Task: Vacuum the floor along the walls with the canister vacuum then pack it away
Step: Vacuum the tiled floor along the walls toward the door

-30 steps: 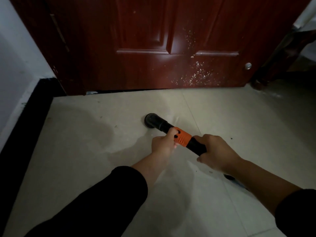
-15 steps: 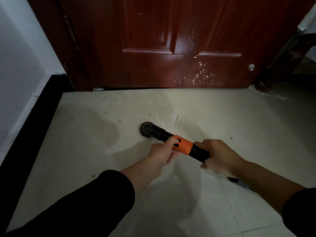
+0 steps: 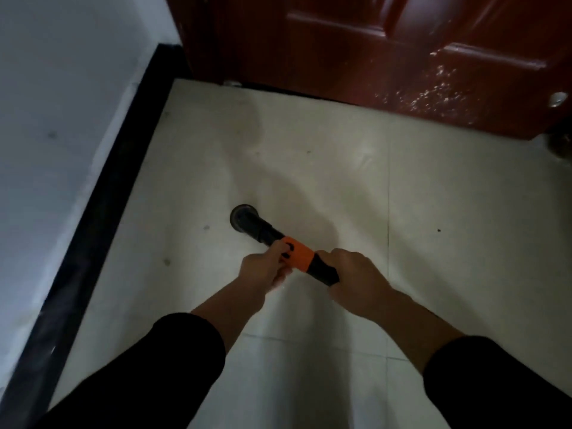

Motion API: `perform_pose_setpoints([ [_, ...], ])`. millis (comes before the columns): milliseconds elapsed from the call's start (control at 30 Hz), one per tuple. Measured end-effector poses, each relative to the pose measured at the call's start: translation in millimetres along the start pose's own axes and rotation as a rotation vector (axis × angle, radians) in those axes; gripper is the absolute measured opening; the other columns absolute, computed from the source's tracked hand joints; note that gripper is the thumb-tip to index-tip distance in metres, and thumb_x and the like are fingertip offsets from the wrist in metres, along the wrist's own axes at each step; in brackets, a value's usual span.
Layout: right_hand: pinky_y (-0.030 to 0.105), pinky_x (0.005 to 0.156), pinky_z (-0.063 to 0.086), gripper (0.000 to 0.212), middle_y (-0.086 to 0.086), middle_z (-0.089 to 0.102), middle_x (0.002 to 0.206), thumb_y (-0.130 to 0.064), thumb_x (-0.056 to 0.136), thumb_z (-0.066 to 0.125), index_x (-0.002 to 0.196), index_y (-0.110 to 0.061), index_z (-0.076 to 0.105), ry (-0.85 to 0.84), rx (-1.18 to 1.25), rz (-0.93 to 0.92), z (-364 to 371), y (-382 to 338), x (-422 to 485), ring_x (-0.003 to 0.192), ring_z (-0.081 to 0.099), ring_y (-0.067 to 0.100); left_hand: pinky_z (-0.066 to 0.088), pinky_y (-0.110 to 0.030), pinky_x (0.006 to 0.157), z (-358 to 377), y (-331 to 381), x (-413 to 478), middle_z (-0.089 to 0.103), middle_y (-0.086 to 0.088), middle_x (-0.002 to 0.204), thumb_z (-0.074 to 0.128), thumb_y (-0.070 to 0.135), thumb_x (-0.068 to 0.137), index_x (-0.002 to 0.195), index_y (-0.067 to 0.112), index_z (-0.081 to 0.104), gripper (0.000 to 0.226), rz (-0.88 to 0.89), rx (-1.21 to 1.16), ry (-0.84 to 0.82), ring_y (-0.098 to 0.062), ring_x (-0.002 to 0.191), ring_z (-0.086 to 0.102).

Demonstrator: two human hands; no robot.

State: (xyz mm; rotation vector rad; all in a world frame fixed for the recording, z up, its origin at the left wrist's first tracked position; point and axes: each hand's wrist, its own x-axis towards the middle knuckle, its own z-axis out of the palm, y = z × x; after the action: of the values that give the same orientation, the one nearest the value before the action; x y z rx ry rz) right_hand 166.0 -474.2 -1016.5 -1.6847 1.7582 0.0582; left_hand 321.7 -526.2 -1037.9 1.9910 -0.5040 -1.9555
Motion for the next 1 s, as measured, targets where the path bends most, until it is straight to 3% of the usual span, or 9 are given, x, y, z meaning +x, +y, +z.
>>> perform_pose_setpoints([
  [100, 0.02, 0.057, 0.031, 0.027, -0.007, 0.041, 0.077, -0.009, 0.085, 0.058, 0.111, -0.015, 0.053, -0.072, 0.003, -0.03, 7.0, -14.9, -12.4, 0.075, 0.049, 0.017, 0.047, -0.025, 0.064, -14.6, -12.1, -15.4, 0.07, -0.011, 0.079, 0.067, 0.028, 0.088, 0.082, 0.005, 0.065, 0.024, -0.057, 0.02, 0.072, -0.018, 0.067, 0.059],
  [200, 0.026, 0.068, 0.04, 0.037, -0.003, 0.044, 0.087, -0.009, 0.084, 0.06, 0.12, -0.017, 0.05, -0.149, -0.014, -0.018, 11.1, -23.5, -28.2, 0.079, 0.052, 0.019, 0.043, -0.027, 0.064, -19.7, -26.9, -30.6, 0.07, -0.012, 0.08, 0.065, 0.031, 0.089, 0.08, 0.005, 0.066, 0.028, -0.111, 0.031, 0.105, -0.019, 0.068, 0.056],
  [367, 0.026, 0.068, 0.04, 0.048, -0.002, 0.043, 0.088, -0.011, 0.088, 0.057, 0.134, -0.019, 0.043, -0.215, -0.085, -0.016, 7.1, -11.9, -55.0, 0.077, 0.048, 0.017, 0.042, -0.025, 0.056, 0.6, -46.0, -48.4, 0.062, -0.011, 0.07, 0.067, 0.025, 0.09, 0.074, 0.003, 0.06, 0.028, -0.196, -0.078, 0.113, -0.018, 0.059, 0.054],
  [600, 0.024, 0.089, 0.046, 0.065, 0.002, 0.052, 0.12, -0.022, 0.096, 0.056, 0.151, -0.02, 0.022, -0.191, -0.133, 0.089, -5.2, 22.3, -76.3, 0.108, 0.055, 0.016, 0.044, -0.023, 0.057, 45.0, -55.4, -43.4, 0.062, -0.003, 0.071, 0.066, 0.025, 0.091, 0.074, 0.009, 0.062, 0.024, -0.2, -0.075, 0.004, -0.014, 0.06, 0.055],
  [700, 0.023, 0.087, 0.045, 0.066, 0.002, 0.052, 0.118, -0.022, 0.096, 0.057, 0.151, -0.019, 0.022, -0.177, -0.14, 0.137, -9.4, 35.8, -75.5, 0.106, 0.056, 0.017, 0.041, -0.023, 0.056, 61.2, -50.7, -39.4, 0.062, -0.006, 0.072, 0.068, 0.022, 0.088, 0.07, 0.009, 0.063, 0.022, -0.202, -0.092, -0.038, -0.015, 0.058, 0.053],
  [867, 0.02, 0.08, 0.042, 0.062, 0.002, 0.053, 0.11, -0.016, 0.093, 0.06, 0.147, -0.019, 0.029, -0.135, -0.154, 0.194, -19.5, 55.4, -68.7, 0.093, 0.054, 0.015, 0.044, -0.02, 0.058, 85.5, -40.3, -30.5, 0.064, -0.003, 0.075, 0.065, 0.029, 0.09, 0.082, 0.008, 0.066, 0.022, -0.143, -0.024, -0.056, -0.011, 0.062, 0.057],
  [1000, 0.018, 0.078, 0.04, 0.055, 0.0, 0.053, 0.109, -0.015, 0.092, 0.058, 0.141, -0.019, 0.034, -0.184, -0.187, 0.203, -21.7, 55.7, -79.9, 0.092, 0.053, 0.014, 0.043, -0.021, 0.056, 91.2, -54.8, -40.6, 0.063, -0.002, 0.069, 0.065, 0.026, 0.09, 0.07, 0.012, 0.064, 0.024, -0.187, -0.054, -0.047, -0.011, 0.059, 0.057],
])
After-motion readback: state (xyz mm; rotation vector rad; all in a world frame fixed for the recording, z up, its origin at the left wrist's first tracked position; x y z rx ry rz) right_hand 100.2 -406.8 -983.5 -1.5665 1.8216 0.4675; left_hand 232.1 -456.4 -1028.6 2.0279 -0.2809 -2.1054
